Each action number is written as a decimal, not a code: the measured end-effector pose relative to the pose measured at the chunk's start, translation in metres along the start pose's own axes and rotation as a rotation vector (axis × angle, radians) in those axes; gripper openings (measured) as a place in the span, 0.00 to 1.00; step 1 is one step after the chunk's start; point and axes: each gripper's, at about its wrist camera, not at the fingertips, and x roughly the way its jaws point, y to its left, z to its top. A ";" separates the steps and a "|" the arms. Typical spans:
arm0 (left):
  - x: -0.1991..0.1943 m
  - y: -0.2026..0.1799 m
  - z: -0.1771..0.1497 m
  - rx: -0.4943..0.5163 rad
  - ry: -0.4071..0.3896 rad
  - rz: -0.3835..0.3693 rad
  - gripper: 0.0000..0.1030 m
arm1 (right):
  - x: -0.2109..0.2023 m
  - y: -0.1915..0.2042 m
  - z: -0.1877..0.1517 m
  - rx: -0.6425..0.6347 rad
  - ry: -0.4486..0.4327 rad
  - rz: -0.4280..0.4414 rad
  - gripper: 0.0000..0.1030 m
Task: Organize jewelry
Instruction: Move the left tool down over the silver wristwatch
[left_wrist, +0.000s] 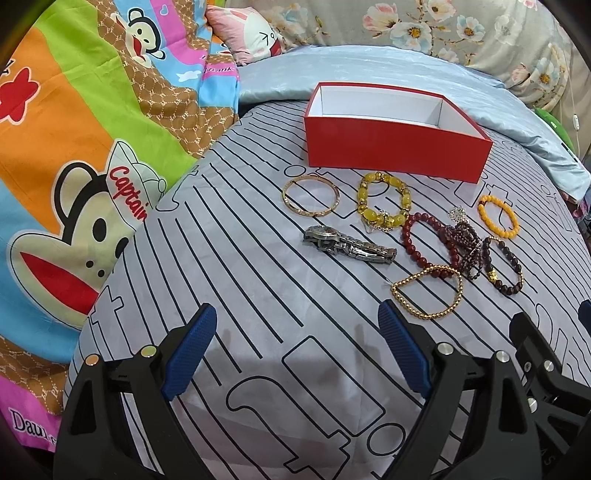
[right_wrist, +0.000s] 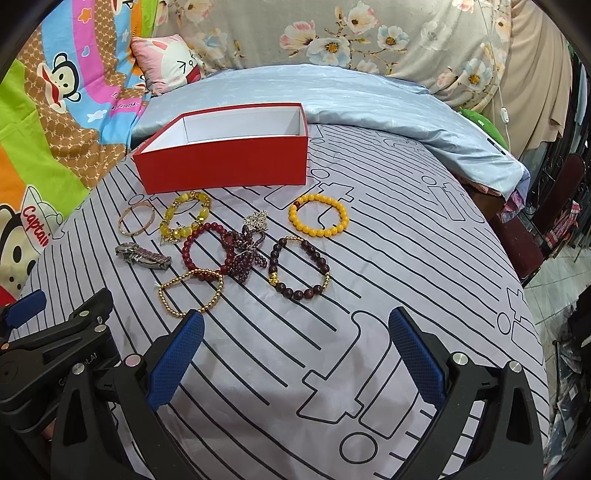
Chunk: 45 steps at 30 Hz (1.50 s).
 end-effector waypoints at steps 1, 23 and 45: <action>0.001 0.000 0.000 -0.004 0.004 -0.014 0.84 | 0.000 -0.001 0.000 0.005 -0.001 0.005 0.95; 0.046 0.007 0.039 -0.134 0.065 -0.101 0.84 | 0.031 -0.036 0.009 0.059 0.040 -0.012 0.95; 0.059 0.031 0.021 -0.135 0.116 -0.069 0.84 | 0.037 -0.035 0.016 0.075 0.046 0.023 0.95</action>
